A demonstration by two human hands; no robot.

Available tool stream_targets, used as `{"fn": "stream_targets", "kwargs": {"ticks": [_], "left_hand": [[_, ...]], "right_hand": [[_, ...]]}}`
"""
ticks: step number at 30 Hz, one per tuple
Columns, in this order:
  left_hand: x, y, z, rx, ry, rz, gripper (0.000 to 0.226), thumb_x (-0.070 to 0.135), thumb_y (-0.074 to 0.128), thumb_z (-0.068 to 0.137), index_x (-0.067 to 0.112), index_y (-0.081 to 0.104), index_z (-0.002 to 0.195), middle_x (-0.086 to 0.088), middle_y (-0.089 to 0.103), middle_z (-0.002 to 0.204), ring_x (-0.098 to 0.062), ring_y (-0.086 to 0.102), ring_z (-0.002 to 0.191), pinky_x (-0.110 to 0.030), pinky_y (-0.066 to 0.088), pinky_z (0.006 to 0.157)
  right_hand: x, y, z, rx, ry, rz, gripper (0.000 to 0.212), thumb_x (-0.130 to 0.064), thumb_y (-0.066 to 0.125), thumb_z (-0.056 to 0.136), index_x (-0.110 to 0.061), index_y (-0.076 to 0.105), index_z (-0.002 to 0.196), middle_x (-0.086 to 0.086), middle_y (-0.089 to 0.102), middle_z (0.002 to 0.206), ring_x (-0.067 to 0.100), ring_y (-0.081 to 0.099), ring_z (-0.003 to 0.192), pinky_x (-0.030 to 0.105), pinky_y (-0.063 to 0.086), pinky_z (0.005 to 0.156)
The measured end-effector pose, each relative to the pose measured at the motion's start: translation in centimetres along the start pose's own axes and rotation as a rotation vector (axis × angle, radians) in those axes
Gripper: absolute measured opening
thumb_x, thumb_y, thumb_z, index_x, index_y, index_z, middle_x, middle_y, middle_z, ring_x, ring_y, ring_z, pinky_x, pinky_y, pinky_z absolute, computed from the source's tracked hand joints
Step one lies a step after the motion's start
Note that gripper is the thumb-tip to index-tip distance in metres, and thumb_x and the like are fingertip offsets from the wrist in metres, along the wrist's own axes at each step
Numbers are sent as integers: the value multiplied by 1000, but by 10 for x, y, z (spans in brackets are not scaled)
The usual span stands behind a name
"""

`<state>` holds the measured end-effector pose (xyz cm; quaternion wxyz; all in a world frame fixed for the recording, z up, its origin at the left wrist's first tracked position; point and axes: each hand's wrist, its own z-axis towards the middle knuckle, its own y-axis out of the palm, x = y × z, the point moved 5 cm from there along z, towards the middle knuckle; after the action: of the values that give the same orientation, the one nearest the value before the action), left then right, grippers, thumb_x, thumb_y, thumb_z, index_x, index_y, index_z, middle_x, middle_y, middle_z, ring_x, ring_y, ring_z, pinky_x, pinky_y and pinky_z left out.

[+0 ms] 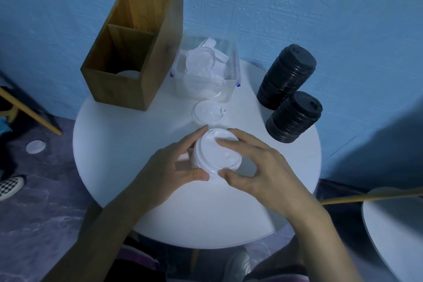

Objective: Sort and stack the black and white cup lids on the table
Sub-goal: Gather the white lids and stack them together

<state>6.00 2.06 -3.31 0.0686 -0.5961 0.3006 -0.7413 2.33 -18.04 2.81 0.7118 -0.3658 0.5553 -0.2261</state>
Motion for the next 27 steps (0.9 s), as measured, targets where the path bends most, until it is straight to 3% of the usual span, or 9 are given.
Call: {"fn": "stream_targets", "kwargs": {"ticks": [2,7,11,15,19,22,24,27], "left_hand": [[0,0,0,-3,7,-7,89,38,88,72,68,33,135,37,51,138,9,51,126,-9,42,102],[2,-1,-2,-8,18,15,90,54,82,64,79,27,131,41,49,136,15,47,126,-4,38,100],[5,-1,-3,23,25,8,81,68,75,63,77,32,131,41,51,134,11,49,127,-8,40,100],[10,-4,-6,57,44,-30,67,55,74,74,63,39,130,56,43,128,23,45,122,2,40,90],[11,-9,-6,84,83,47,73,52,77,72,58,37,132,63,34,126,30,38,121,8,34,86],[7,-12,-4,120,94,99,77,57,80,66,59,36,130,62,34,126,27,39,122,8,33,89],[3,-17,-4,116,75,85,77,59,79,67,64,34,130,59,36,126,25,40,122,7,35,88],[-6,-30,-7,142,53,94,79,64,75,70,73,27,132,56,36,130,25,41,122,7,34,88]], "right_hand": [[1,0,0,-1,0,15,54,-40,78,85,-48,60,135,-37,38,151,-15,38,137,15,33,112],[3,3,1,-53,25,69,55,-38,78,86,-49,59,136,-42,34,151,-16,36,138,20,33,116],[9,9,2,-31,72,221,66,-35,84,83,-47,55,140,-37,48,143,-6,48,134,33,42,114],[15,15,2,-72,164,404,73,-32,84,83,-54,48,142,-29,58,137,1,58,126,38,48,110],[12,20,6,-130,140,448,69,-25,76,91,-56,44,144,-27,55,141,4,60,125,38,50,109],[11,19,17,-176,78,494,62,-11,65,97,-44,48,147,-16,62,139,12,62,124,38,50,109],[16,18,29,-111,49,566,56,-4,56,96,-30,53,146,-9,64,139,15,62,126,33,49,108],[29,11,51,127,53,371,45,-18,56,96,-37,61,136,-14,66,131,7,63,118,30,50,99]]}}
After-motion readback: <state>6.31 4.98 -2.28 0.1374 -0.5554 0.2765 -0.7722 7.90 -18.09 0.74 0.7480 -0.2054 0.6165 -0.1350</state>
